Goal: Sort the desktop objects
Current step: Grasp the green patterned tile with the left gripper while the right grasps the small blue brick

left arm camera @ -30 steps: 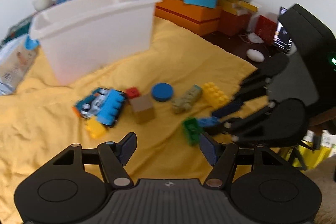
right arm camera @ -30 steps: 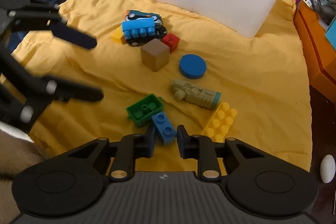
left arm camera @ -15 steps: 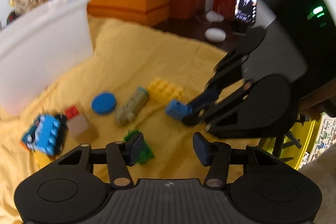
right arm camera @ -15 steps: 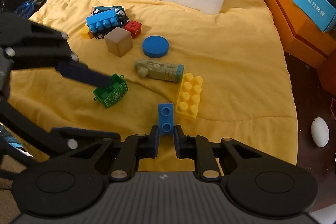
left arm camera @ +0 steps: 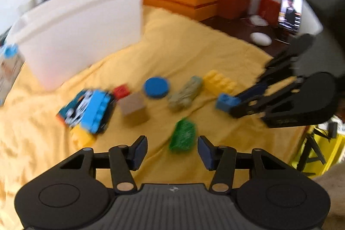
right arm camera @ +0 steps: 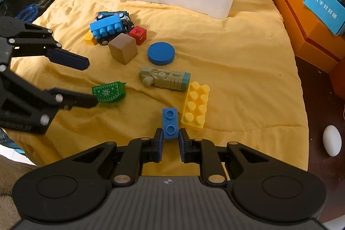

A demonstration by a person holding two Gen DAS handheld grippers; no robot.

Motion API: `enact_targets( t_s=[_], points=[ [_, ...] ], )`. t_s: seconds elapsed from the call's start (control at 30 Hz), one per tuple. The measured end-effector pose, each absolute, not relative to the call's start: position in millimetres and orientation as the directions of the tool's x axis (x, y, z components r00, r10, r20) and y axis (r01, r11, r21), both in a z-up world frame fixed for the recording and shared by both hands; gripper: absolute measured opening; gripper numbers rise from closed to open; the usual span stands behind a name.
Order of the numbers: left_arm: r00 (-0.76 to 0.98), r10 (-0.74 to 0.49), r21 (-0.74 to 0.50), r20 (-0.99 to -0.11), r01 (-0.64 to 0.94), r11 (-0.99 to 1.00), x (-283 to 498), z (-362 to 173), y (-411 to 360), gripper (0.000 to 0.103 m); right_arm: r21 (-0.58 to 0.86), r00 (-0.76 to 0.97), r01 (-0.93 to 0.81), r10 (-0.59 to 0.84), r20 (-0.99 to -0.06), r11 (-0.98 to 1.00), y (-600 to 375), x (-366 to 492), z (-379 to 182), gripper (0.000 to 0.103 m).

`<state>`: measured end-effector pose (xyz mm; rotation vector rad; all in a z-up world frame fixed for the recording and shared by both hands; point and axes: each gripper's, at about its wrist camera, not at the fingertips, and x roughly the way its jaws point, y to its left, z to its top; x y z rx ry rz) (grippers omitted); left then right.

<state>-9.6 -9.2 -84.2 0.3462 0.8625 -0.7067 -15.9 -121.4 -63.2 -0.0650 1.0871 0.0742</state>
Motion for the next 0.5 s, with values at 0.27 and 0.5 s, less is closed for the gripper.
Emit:
enact_targets(
  t_s=[0.27, 0.5],
  points=[
    [0.435, -0.401, 0.085, -0.807, 0.756, 0.649, -5.8, -99.3, -42.8, 0.026, -0.014, 0.461, -0.100, 0.034, -0.887, 0.995, -125.5, -13.8, -63.5, 0.018],
    [0.361, -0.436, -0.110, -0.824, 0.653, 0.749, 24.2, -97.7, -13.7, 0.025, -0.006, 0.461, -0.095, 0.038, -0.886, 0.995, -130.1, -12.6, -63.6, 0.019]
  ],
)
